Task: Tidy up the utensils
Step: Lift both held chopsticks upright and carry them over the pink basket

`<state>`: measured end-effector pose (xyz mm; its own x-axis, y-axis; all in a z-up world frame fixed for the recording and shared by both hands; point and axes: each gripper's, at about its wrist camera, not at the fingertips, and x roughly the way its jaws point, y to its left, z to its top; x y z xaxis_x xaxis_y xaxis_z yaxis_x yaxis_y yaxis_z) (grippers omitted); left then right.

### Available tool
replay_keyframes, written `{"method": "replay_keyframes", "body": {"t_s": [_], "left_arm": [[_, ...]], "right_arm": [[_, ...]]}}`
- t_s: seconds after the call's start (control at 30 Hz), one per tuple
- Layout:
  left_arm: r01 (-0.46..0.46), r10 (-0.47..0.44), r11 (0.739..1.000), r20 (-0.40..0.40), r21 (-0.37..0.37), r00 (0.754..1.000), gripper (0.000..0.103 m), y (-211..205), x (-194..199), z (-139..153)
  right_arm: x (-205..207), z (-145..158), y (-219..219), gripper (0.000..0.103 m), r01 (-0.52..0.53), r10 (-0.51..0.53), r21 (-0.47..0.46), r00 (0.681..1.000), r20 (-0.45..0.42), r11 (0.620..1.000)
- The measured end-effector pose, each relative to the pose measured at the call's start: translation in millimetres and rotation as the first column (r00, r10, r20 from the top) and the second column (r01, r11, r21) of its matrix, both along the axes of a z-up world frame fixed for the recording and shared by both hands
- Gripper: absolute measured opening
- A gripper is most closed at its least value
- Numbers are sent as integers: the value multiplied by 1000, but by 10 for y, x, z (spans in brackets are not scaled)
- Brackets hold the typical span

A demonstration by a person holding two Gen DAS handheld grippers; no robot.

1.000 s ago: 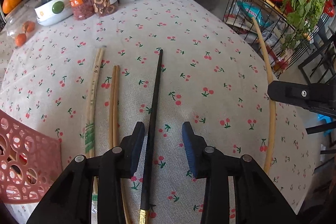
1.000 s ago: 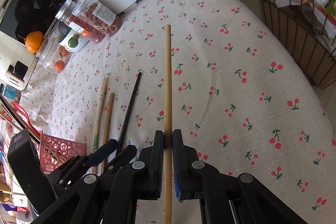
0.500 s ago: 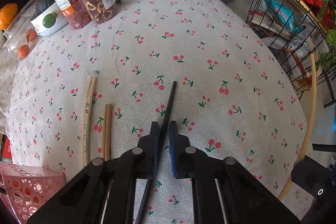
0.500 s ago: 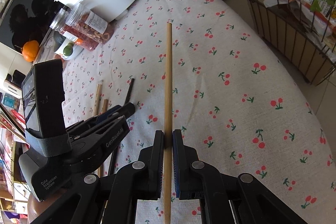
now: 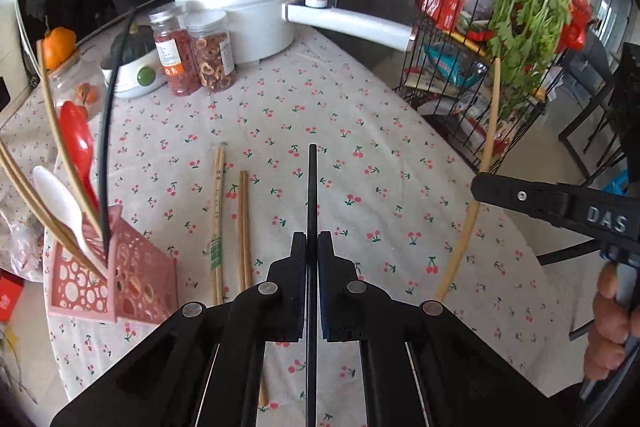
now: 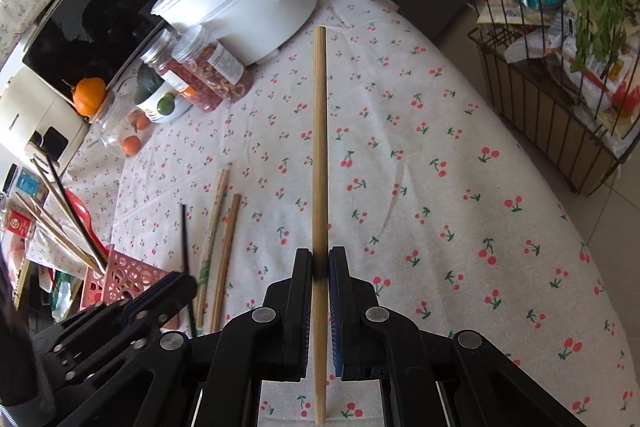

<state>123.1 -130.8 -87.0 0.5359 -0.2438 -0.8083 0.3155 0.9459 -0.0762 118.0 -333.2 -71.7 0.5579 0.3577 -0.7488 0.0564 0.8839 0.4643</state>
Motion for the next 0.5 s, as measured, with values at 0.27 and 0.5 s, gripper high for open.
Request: {"method": "replay_keyframes", "body": {"t_s": [0.27, 0.5], "left_arm": [[8, 20, 983, 149, -183, 989, 5, 738, -697, 622], [21, 89, 943, 313, -332, 946, 5, 1261, -1003, 1215]], "right_arm": [[-309, 376, 285, 5, -25, 35, -85, 992, 124, 996], [-507, 783, 542, 5, -11, 48, -142, 964, 261, 990]]}}
